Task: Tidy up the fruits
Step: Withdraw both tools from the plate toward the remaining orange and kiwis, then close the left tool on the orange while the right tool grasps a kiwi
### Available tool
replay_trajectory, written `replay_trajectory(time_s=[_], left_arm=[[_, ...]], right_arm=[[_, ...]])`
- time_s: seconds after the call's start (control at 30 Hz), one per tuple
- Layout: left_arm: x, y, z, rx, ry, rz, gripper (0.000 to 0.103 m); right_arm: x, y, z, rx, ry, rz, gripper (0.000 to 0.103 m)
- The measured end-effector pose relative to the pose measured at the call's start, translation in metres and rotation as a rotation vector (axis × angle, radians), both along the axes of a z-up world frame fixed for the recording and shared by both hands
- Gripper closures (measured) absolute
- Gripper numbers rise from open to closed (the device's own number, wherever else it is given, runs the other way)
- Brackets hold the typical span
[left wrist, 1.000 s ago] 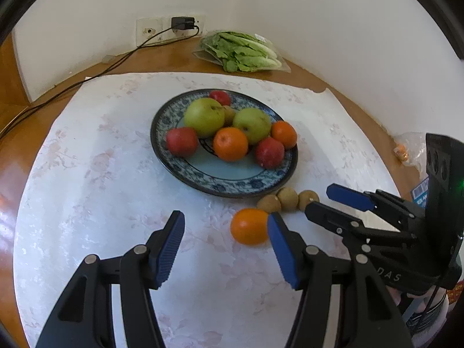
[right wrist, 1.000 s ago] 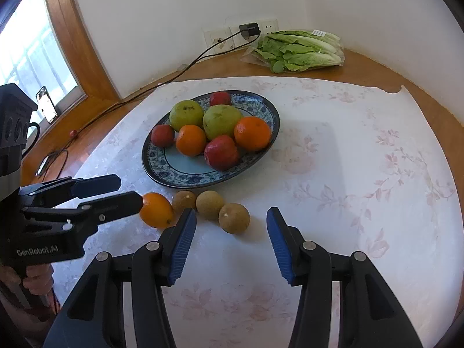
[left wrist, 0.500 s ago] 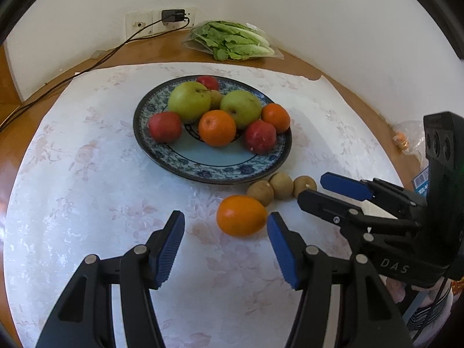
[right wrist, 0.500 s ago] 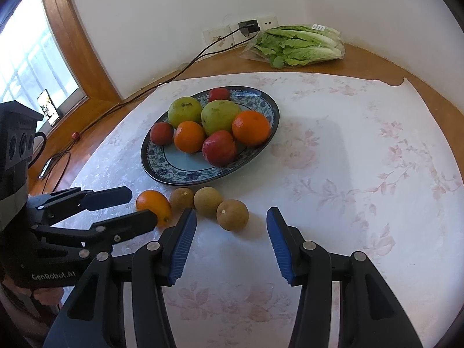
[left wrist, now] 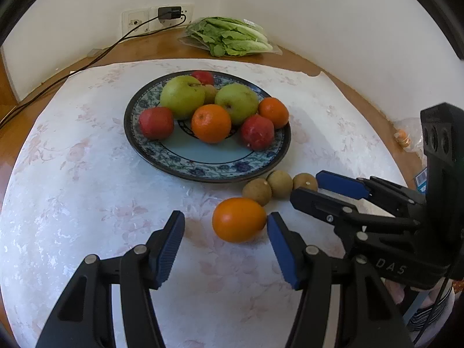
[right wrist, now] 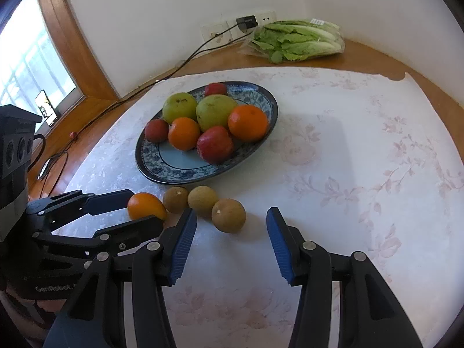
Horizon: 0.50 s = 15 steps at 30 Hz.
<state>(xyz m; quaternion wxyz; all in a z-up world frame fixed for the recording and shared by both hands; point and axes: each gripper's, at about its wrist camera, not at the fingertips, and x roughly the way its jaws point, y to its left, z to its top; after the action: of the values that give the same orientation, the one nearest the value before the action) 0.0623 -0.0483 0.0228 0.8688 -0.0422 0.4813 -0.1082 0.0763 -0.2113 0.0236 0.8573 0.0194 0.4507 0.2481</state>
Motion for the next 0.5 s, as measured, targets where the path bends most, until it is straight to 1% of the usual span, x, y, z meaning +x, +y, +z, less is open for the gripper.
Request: replay_trajectory(time_s=[0.13,0.3,0.37,0.43,0.47,0.5], left_arm=[[-0.0006,-0.0015,-0.0008,0.010,-0.015,-0.002,0.042],[-0.0008,-0.0018,-0.0018,0.001,-0.020,-0.011,0.048],[-0.0012,-0.0029,-0.0017,-0.009,-0.020,-0.019,0.056],[-0.0020,-0.0043,-0.0019,-0.017,-0.022,-0.029,0.060],[-0.0022,-0.0049,-0.0021,-0.019,-0.021,-0.034,0.063],[-0.0025,-0.0054,-0.0021,-0.018,-0.023,-0.035,0.063]], right_arm=[[0.0001,-0.0003,0.0001,-0.002,-0.002,0.001,0.052],[-0.0010,0.0008,0.0004,-0.011,-0.014,-0.004,0.052],[-0.0022,0.0026,0.0003,-0.024,-0.024,-0.004,0.055],[-0.0030,0.0044,0.0001,-0.030,-0.029,-0.002,0.062],[-0.0028,0.0044,0.0001,-0.028,-0.028,-0.002,0.064],[-0.0028,0.0039,-0.0003,-0.021,-0.027,-0.001,0.067]])
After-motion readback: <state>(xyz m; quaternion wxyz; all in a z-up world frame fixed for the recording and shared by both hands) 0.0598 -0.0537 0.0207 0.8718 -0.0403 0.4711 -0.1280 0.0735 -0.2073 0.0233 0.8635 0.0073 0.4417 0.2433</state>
